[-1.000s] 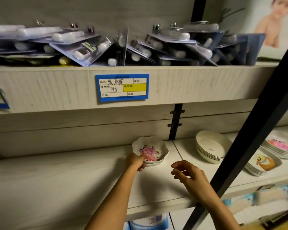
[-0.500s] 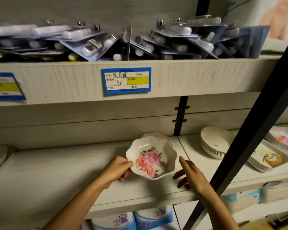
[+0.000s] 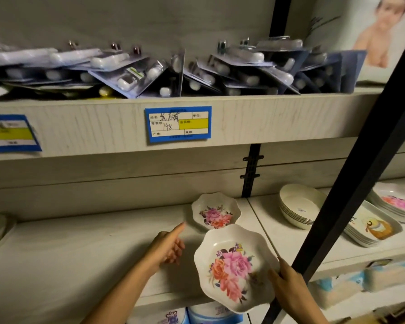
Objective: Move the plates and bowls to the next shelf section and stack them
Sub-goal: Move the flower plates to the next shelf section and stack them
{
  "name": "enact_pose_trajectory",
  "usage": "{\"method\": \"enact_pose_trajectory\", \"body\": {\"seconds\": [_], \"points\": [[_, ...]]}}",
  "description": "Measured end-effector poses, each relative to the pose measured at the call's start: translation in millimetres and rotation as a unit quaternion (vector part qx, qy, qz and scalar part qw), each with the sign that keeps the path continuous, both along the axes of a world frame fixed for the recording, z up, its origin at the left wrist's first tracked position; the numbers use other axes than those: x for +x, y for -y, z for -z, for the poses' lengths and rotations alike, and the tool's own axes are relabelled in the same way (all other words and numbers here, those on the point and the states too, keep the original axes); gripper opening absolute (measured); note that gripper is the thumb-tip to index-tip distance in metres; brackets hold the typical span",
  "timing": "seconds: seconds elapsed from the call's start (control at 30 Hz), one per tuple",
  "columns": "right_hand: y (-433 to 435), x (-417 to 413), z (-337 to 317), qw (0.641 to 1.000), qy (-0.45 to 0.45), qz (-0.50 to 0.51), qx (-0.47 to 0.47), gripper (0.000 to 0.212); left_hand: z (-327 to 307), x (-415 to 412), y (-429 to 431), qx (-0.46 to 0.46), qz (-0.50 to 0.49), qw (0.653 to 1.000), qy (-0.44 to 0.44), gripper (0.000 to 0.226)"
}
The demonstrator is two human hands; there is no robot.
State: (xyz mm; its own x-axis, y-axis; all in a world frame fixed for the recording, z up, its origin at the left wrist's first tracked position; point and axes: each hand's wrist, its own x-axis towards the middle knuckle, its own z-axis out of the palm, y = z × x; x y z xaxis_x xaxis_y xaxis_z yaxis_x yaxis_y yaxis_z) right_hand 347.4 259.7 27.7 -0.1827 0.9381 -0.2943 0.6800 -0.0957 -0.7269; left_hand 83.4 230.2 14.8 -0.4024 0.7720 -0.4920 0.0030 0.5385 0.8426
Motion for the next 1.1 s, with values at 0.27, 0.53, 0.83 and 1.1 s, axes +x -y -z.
{"method": "enact_pose_trajectory", "body": {"seconds": [0.27, 0.53, 0.83, 1.1], "points": [[10.0, 13.2, -9.5, 0.997, 0.019, 0.068, 0.011, 0.042, 28.7, 23.9, -75.0, -0.016, -0.06, 0.997, 0.039, 0.074], [8.7, 13.2, -7.6, 0.999, 0.024, 0.039, 0.028, 0.017, 28.9, 28.2, -89.0, 0.027, -0.139, 0.985, 0.104, 0.012], [12.6, 2.9, -17.7, 1.0, -0.018, -0.001, 0.013, 0.016, 13.7, -29.9, -5.1, 0.067, -0.091, 0.988, 0.102, 0.031], [23.0, 15.1, -29.0, 0.998, -0.035, -0.034, 0.041, 0.015, -41.1, -38.9, 106.1, 0.081, -0.076, 0.99, 0.089, 0.026]]}}
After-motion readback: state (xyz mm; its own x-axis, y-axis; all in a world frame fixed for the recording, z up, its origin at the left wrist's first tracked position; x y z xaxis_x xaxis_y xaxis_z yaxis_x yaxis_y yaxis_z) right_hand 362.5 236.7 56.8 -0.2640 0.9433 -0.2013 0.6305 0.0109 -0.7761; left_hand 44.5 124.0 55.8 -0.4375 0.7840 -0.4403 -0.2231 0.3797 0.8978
